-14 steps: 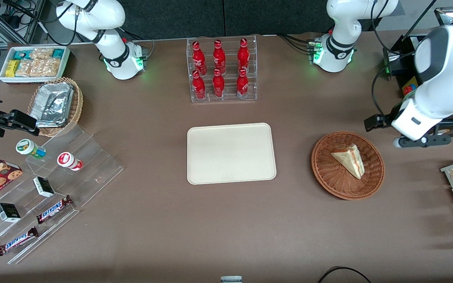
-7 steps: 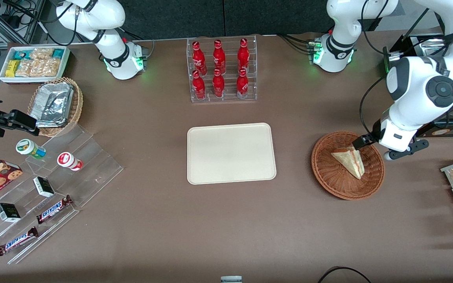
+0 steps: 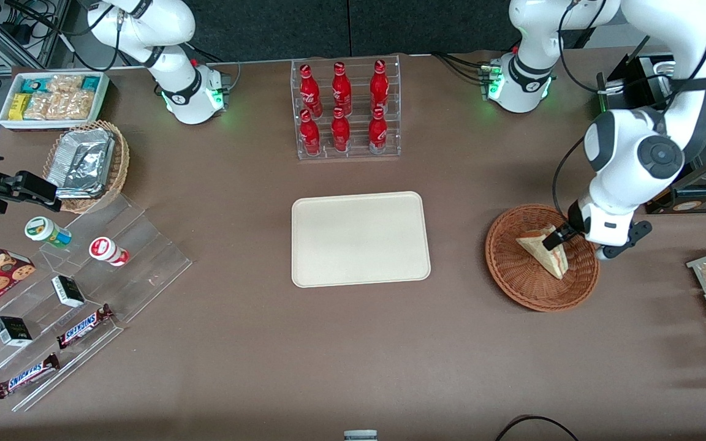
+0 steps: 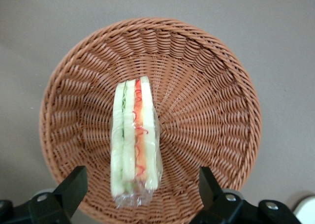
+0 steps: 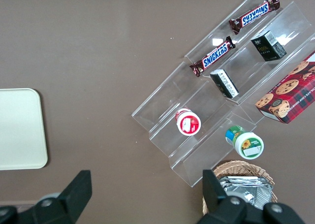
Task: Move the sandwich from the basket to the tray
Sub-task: 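Lower the left gripper and close it on the wrapped sandwich, then lift the sandwich and carry it over the cream tray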
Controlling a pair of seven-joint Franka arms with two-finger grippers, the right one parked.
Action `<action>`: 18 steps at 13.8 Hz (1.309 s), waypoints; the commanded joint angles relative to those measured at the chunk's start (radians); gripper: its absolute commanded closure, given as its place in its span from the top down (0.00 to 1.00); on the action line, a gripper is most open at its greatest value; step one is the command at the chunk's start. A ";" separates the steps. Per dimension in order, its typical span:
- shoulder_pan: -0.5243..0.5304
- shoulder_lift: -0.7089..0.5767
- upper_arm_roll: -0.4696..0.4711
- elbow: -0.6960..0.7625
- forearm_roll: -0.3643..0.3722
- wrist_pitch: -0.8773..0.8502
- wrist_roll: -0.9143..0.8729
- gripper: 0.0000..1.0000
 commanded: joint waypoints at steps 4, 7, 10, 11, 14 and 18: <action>-0.003 0.072 0.003 -0.009 0.000 0.029 -0.043 1.00; 0.000 0.093 0.003 -0.018 -0.014 0.058 -0.046 0.90; 0.002 0.098 0.003 -0.032 -0.015 0.072 -0.046 0.09; 0.002 0.098 0.003 -0.035 -0.015 0.072 -0.046 0.00; 0.004 0.089 0.003 -0.031 -0.012 0.043 -0.036 0.00; -0.004 0.064 -0.003 0.076 0.000 -0.142 -0.029 0.00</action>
